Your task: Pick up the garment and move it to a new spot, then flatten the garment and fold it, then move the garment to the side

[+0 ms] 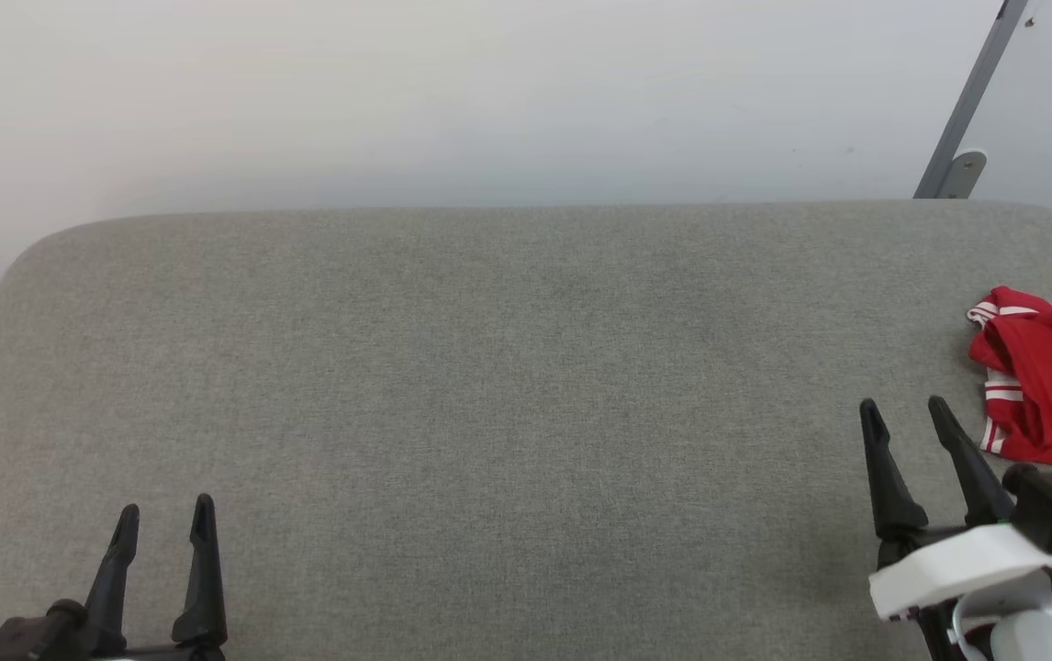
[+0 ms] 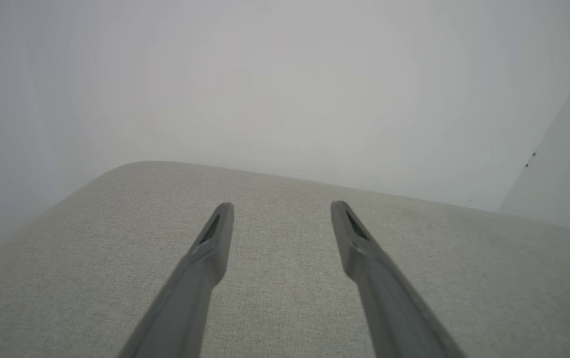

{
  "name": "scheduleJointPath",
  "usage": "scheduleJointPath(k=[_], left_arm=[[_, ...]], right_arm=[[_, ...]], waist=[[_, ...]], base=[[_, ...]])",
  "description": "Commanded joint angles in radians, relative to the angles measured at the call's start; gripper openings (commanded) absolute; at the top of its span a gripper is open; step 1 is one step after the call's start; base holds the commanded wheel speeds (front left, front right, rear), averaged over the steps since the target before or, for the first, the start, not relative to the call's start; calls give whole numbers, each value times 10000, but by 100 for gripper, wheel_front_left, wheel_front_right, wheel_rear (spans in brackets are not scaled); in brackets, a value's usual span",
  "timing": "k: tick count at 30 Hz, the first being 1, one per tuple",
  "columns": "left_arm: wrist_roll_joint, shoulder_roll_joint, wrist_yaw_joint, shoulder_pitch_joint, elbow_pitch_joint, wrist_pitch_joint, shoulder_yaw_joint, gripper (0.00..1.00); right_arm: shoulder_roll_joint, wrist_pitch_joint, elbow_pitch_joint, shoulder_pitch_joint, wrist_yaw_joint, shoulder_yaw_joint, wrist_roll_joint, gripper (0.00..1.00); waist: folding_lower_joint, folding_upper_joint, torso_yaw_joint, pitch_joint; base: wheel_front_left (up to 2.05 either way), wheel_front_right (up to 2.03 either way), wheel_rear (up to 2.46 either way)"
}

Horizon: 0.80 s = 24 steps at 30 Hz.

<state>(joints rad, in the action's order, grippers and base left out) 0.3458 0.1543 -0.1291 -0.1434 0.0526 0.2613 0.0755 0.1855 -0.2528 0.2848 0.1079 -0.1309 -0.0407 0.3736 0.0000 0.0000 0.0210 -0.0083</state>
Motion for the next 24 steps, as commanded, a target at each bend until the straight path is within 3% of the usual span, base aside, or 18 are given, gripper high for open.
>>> scheduleJointPath(k=[1,24], left_arm=[[-7,37,-13,-120,-9,50,5,100],[-331,-181,-13,-202,-236,50,-158,100]], right_arm=[[-131,-68,-163,-223,2,82,-92,100],[-909,187,-1219,-1272,2,692,-475,100]], waist=[[0,0,-27,-29],[0,0,-81,-182]], base=[[0,0,0],[0,0,0]])
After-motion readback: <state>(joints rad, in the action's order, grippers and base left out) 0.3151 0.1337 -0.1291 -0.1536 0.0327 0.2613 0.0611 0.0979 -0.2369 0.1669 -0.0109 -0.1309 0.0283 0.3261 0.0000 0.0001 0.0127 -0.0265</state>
